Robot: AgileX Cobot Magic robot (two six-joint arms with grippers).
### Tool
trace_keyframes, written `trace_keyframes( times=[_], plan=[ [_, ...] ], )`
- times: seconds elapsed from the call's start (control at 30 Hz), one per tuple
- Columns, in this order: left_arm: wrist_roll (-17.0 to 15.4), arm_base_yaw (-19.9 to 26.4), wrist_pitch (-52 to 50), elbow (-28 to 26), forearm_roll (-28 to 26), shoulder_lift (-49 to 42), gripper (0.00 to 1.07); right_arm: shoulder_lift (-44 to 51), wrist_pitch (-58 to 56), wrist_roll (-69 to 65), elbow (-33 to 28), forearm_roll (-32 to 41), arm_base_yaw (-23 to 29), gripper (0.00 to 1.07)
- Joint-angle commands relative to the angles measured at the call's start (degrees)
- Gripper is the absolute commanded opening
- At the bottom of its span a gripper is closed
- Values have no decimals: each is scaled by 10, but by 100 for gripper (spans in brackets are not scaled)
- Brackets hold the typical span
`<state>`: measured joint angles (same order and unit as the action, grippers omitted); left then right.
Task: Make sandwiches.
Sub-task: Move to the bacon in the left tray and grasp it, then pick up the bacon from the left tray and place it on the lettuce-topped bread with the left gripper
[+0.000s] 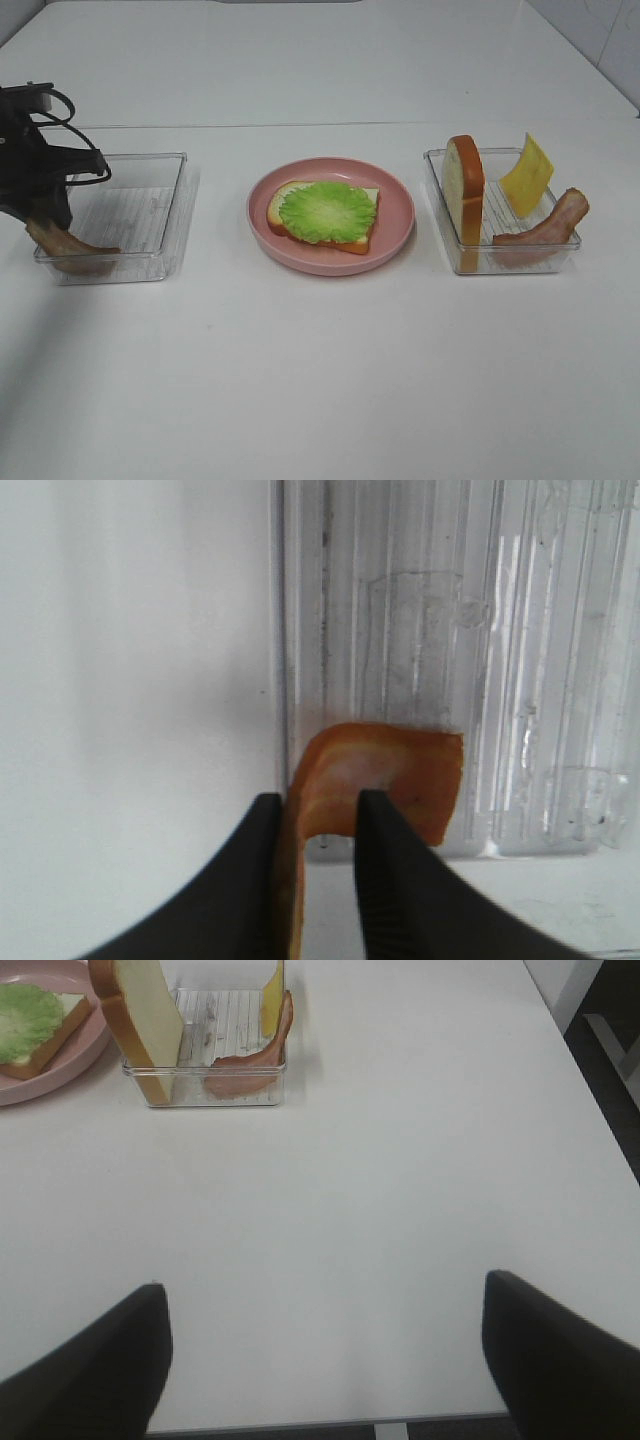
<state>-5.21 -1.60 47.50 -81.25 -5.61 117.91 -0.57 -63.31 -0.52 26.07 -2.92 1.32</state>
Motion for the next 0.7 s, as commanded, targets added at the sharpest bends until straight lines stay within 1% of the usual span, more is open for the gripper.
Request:
trace_keyframes(
  times=[0.03, 0.3, 0.37, 0.47, 0.5, 0.57, 0.6, 0.63, 0.7],
  plan=[
    [-2, -1, 0, 2, -10, 1, 0, -2, 3, 5, -2, 0, -3, 83],
    [-2, -1, 10, -1, -10, 1, 0, -2, 3, 5, -2, 0, -3, 83],
    [-5, -1, 38, -26, -10, 1, 0, -2, 3, 5, -2, 0, -3, 83],
    [-6, -1, 47, -34, -10, 1, 0, -2, 3, 5, -2, 0, -3, 83],
    [-6, -2, 65, -52, -10, 1, 0, -2, 3, 5, -2, 0, -3, 83],
    [-6, -2, 73, -58, -10, 1, 0, -2, 3, 5, -2, 0, -3, 83],
    [-6, -2, 87, -76, -10, 1, 0, -2, 3, 5, -2, 0, -3, 83],
    [-6, -2, 87, -76, -10, 1, 0, -2, 3, 5, -2, 0, -3, 83],
    [-6, -2, 101, -100, -27, 1, 0, -2, 3, 5, -2, 0, -3, 83]
  ],
)
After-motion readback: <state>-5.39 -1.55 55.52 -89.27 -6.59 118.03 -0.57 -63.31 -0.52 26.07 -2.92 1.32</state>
